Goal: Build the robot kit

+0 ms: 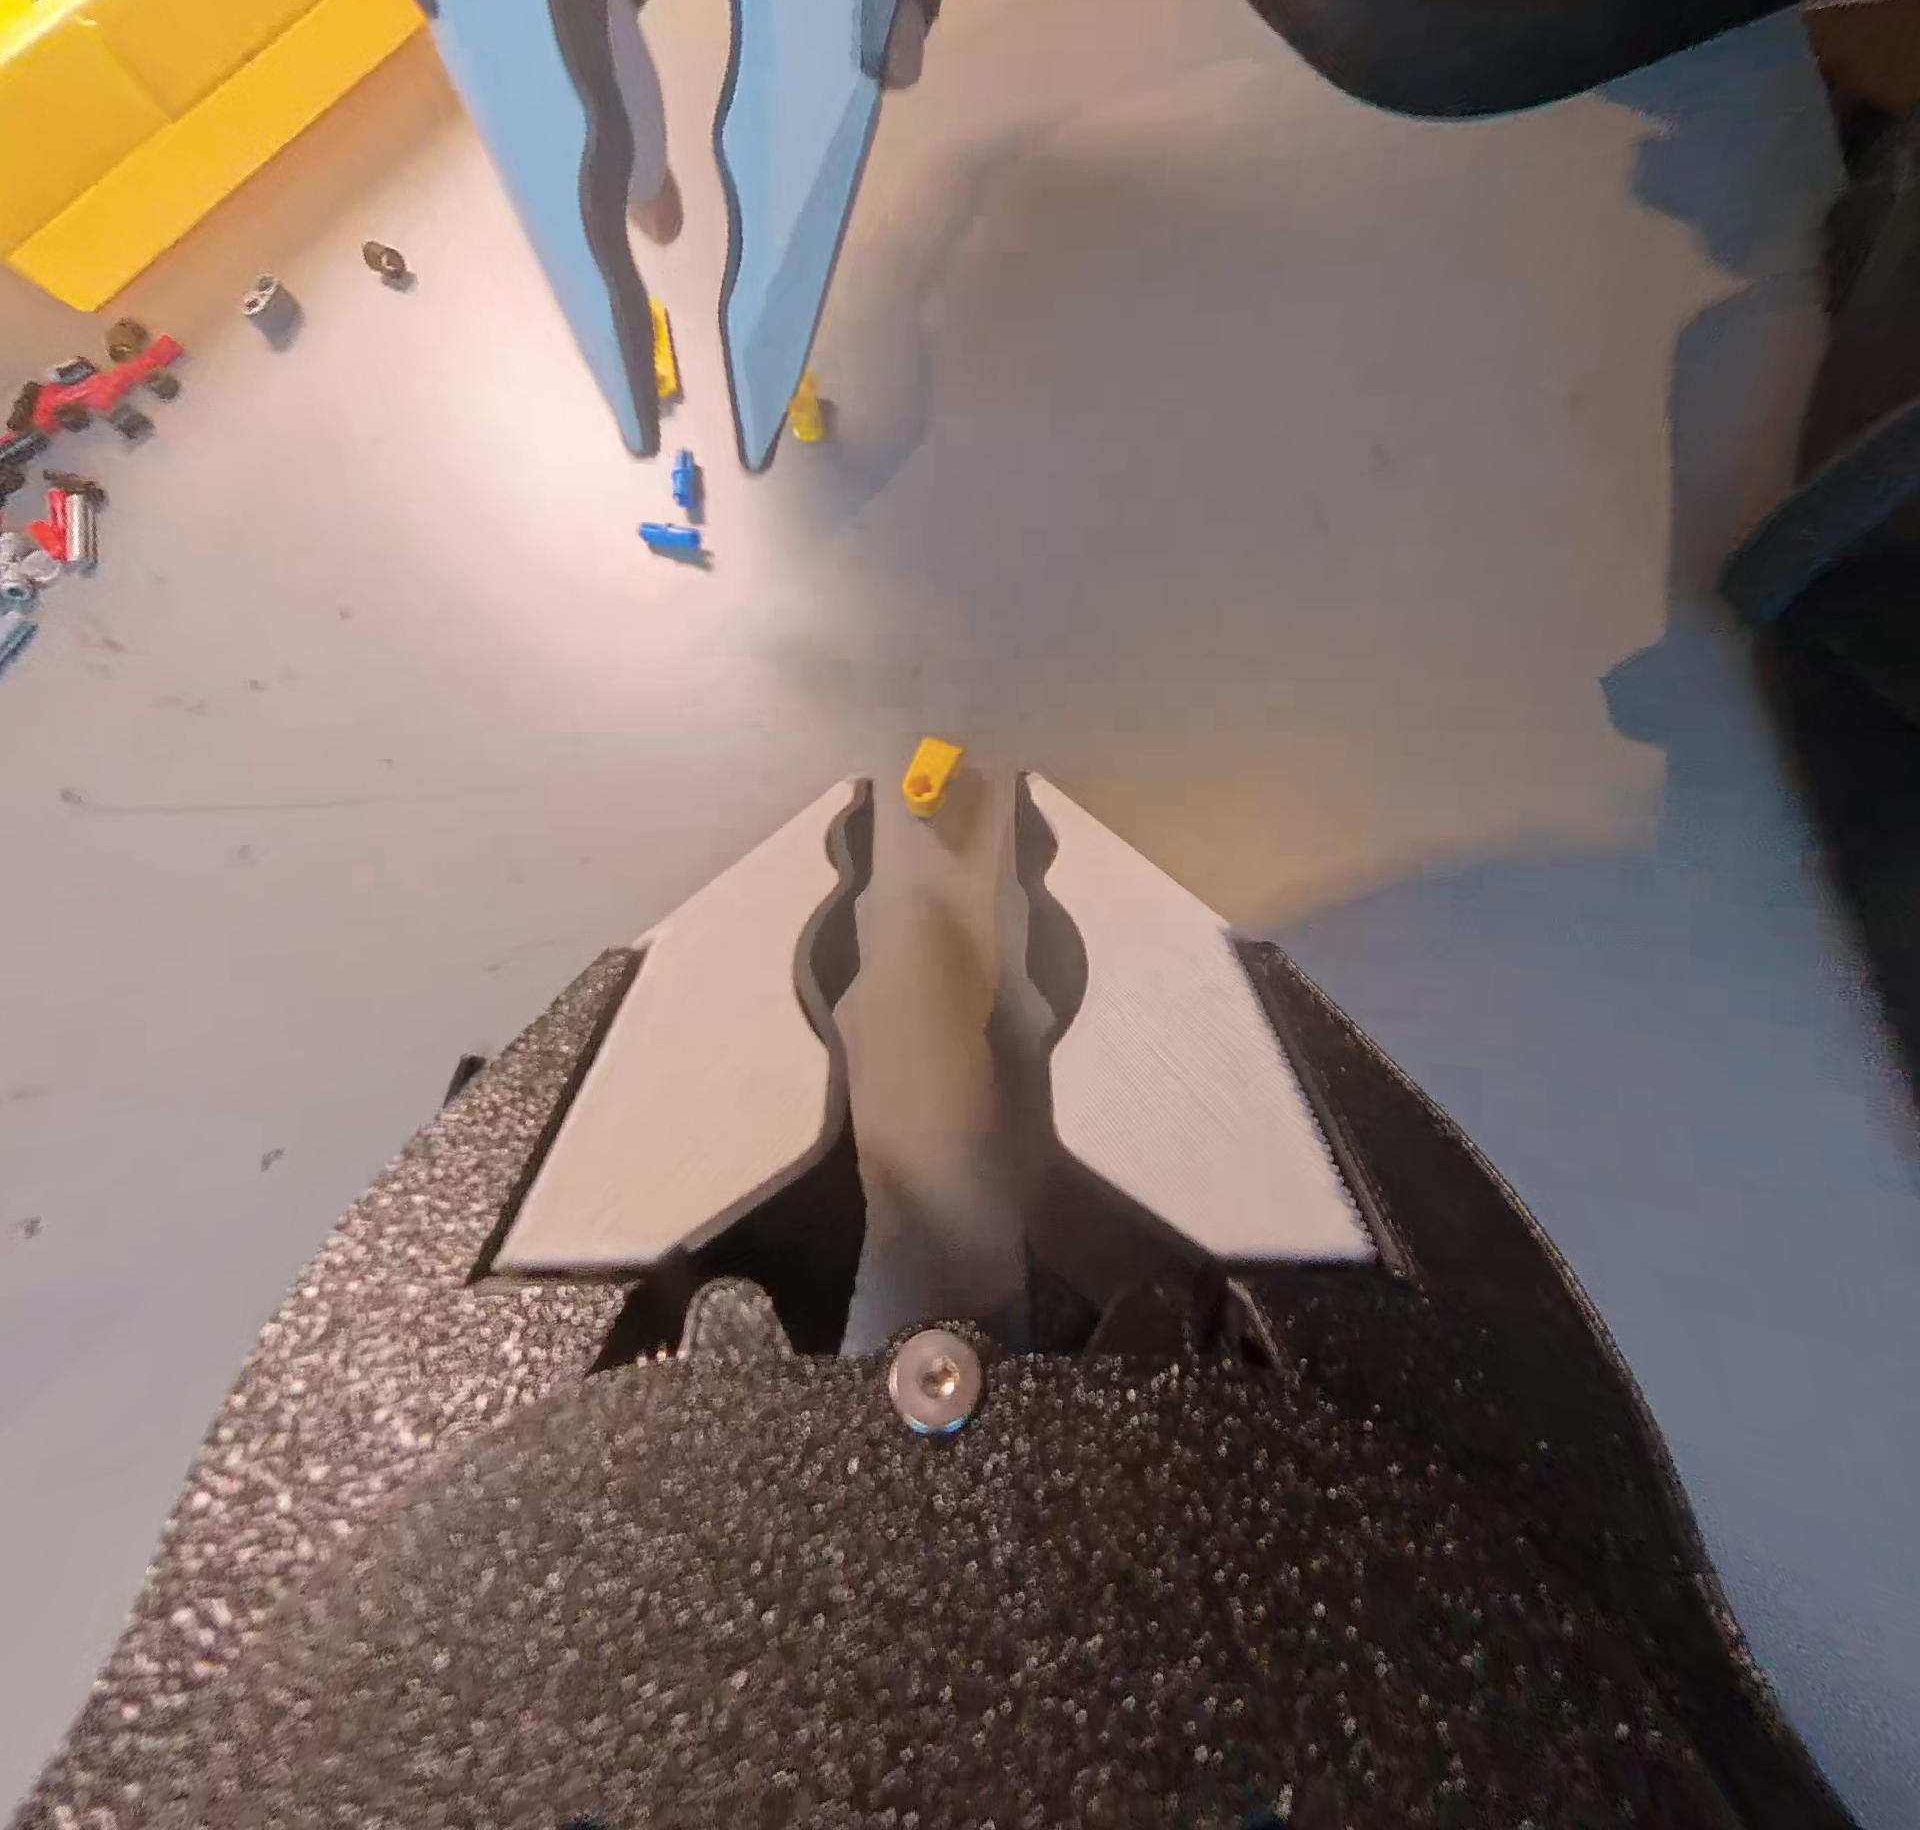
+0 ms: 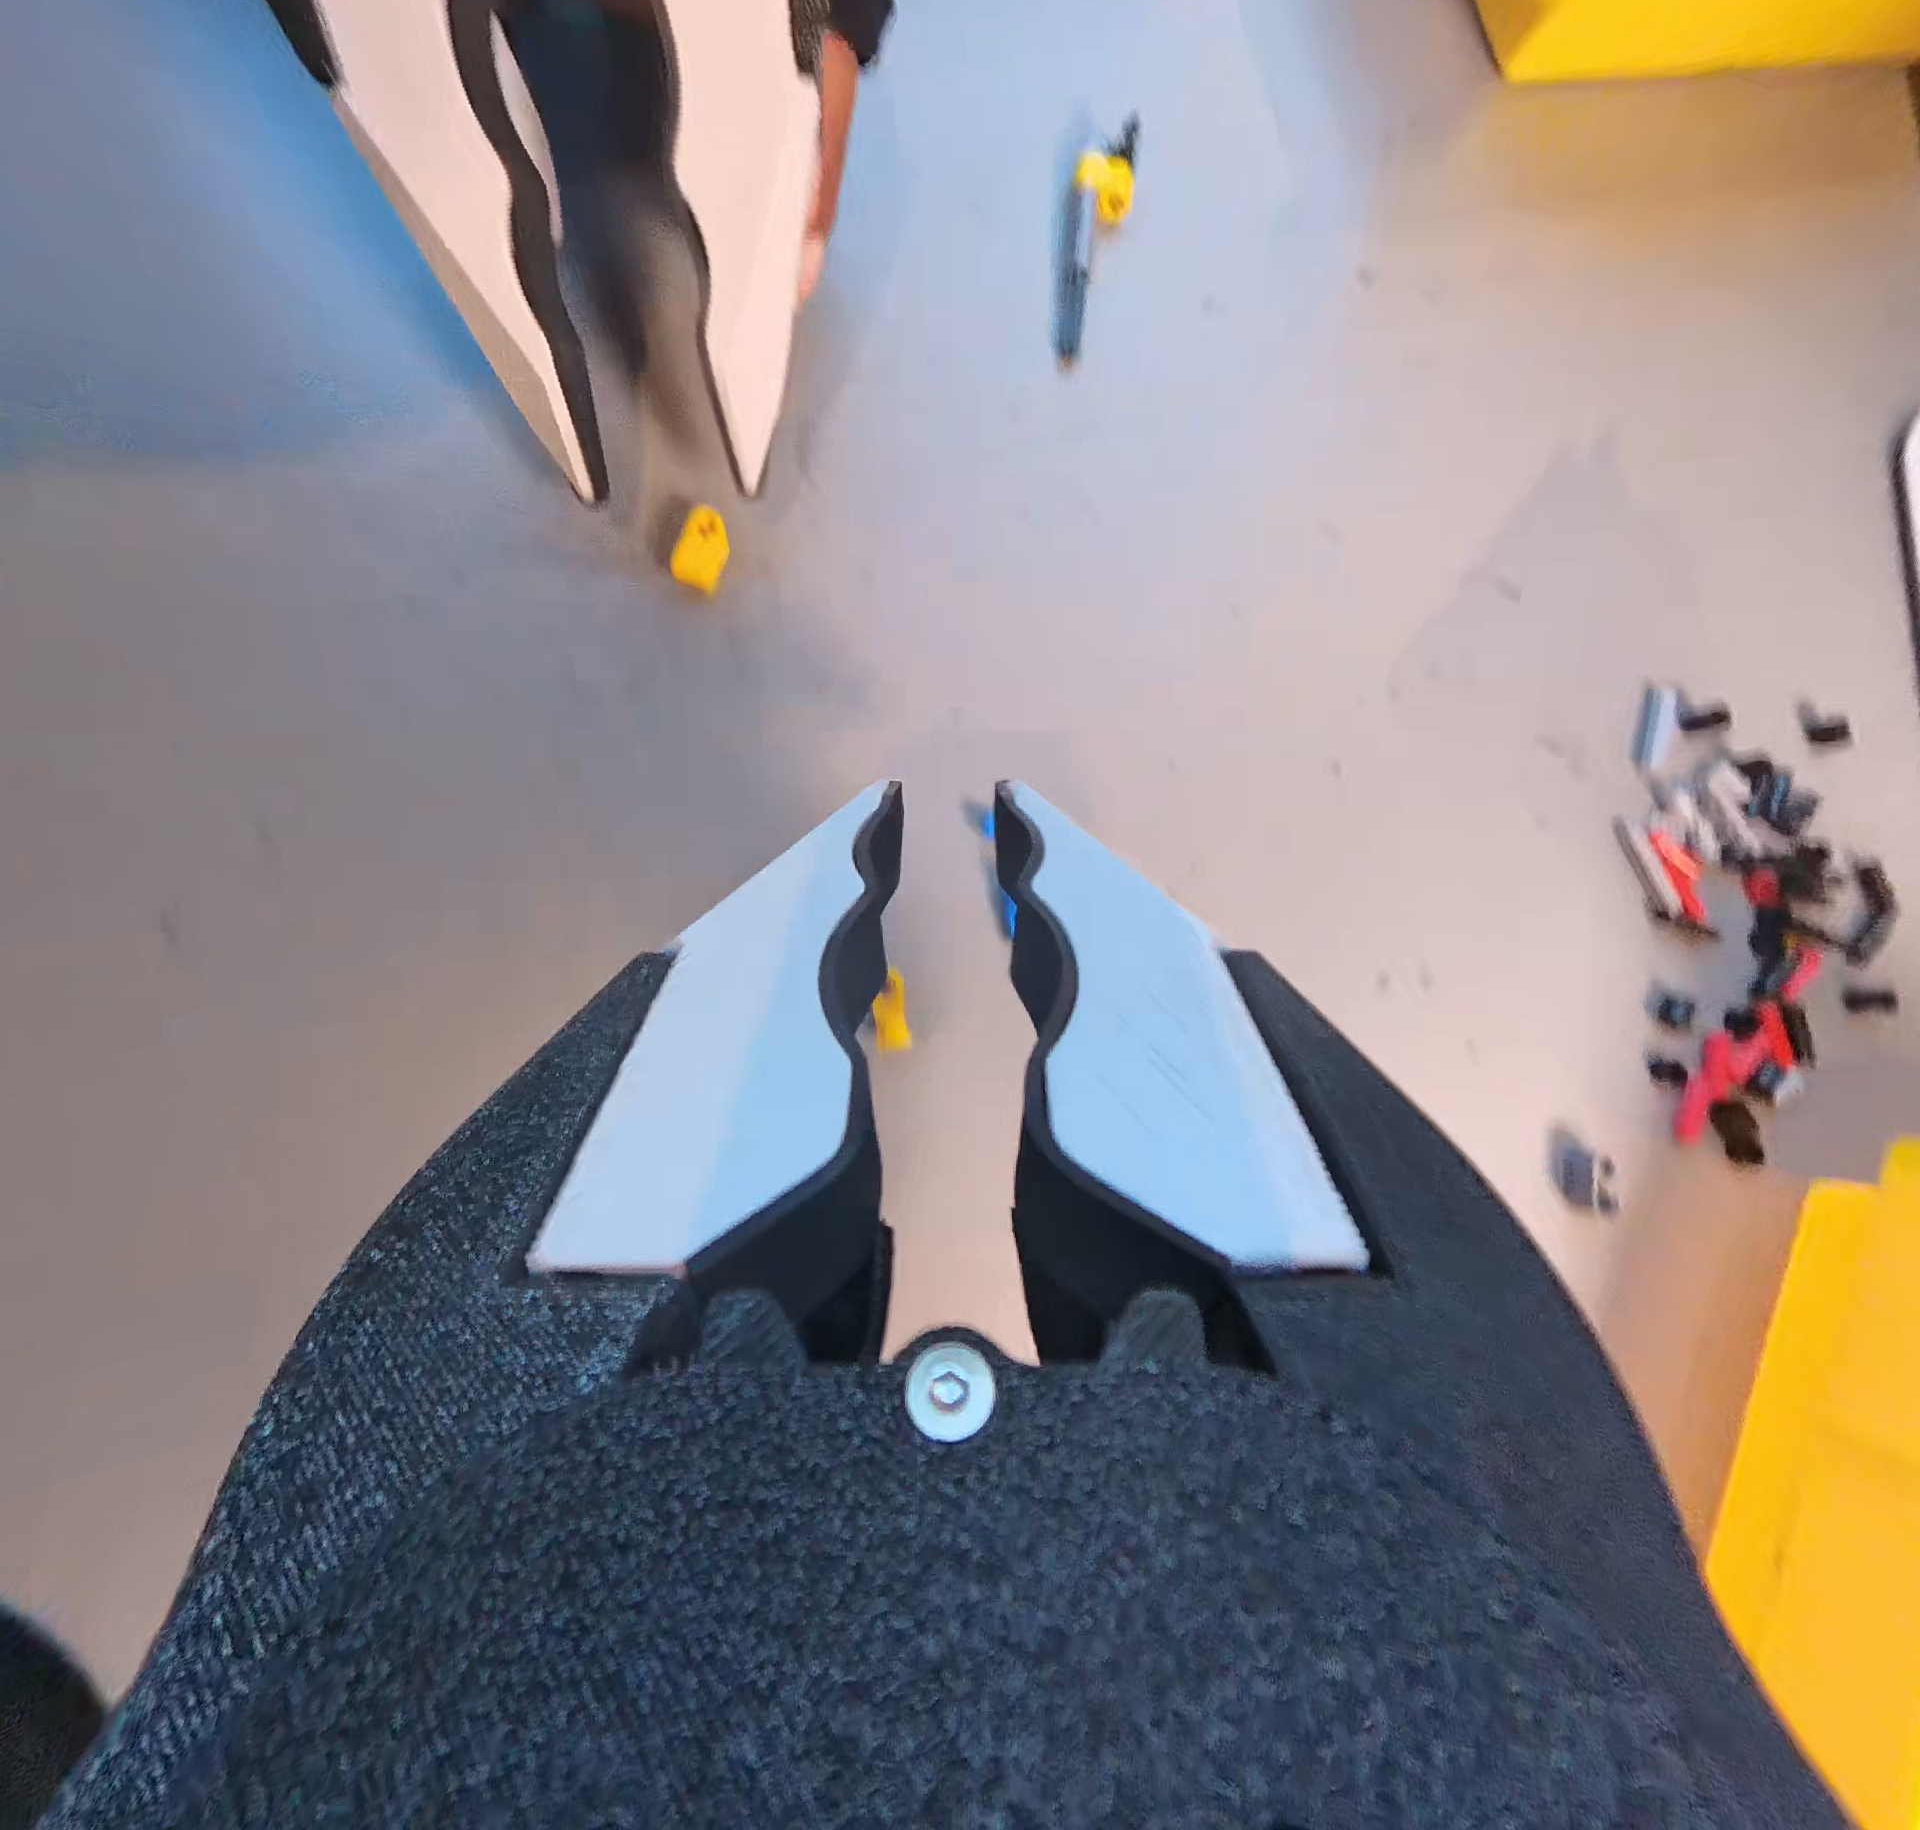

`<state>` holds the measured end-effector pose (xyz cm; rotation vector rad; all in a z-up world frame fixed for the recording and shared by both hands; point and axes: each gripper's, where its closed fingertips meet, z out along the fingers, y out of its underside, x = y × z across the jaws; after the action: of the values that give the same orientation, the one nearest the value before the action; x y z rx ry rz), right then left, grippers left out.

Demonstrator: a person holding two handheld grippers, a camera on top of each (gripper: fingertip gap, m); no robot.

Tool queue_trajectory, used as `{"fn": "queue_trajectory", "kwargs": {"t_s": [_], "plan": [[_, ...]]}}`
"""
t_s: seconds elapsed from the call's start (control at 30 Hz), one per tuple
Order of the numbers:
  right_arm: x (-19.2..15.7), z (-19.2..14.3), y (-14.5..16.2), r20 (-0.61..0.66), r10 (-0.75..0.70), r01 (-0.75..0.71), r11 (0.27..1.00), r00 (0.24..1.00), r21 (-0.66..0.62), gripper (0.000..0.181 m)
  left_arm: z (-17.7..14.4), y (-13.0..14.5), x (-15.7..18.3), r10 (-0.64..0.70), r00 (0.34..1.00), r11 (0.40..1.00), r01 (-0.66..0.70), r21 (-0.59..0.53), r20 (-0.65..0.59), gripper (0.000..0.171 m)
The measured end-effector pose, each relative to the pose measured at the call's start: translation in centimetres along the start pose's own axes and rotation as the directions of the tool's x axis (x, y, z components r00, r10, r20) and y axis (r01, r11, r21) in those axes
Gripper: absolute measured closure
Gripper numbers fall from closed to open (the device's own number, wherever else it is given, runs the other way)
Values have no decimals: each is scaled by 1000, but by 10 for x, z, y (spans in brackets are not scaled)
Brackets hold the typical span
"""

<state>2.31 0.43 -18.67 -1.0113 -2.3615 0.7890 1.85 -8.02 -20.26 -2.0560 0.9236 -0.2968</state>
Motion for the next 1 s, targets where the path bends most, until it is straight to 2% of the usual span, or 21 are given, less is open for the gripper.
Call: {"fn": "queue_trajectory", "kwargs": {"t_s": [0.2, 0.3, 0.33, 0.4, 0.53, 0.63, 0.73, 0.9, 1.0], "plan": [[19, -27, 44, -33, 103, -105, 992, 994, -65, 163, 11, -1, -9, -1, 1000, 1000, 2, -30, 25, 138], [29, -32, 56, -49, 147, -149, 987, 988, -59, 163, 16, 1, -12, 5, 1000, 998, -3, -60, 26, 151], [32, -31, 58, -54, 160, -163, 985, 986, -51, 163, 16, 2, -13, 11, 999, 998, -9, -63, 32, 163], [34, -29, 63, -53, 179, -182, 982, 982, -51, 163, 14, 6, -17, 33, 998, 996, -29, -81, 46, 166], [37, -23, 67, -44, 198, -200, 979, 979, -45, 163, 0, 19, -31, 35, 996, 993, -26, -117, 78, 165], [33, -19, 69, -2, 217, -217, 975, 976, -54, 166, -12, 25, -44, -7, 993, 995, 19, -101, 117, 148], [31, -19, 61, 12, 197, -197, 980, 980, -28, 174, -20, 18, -50, -62, 988, 997, 67, -30, 140, 142], [4, -23, 8, 81, 71, -82, 988, 994, 133, 174, -16, -12, -48, -115, 984, 989, 100, 111, 136, 144], [-21, -20, -2, 164, 10, -27, 994, 986, 105, 174, -3, -22, -51, -100, 983, 991, 85, 105, 152, 149]]}}
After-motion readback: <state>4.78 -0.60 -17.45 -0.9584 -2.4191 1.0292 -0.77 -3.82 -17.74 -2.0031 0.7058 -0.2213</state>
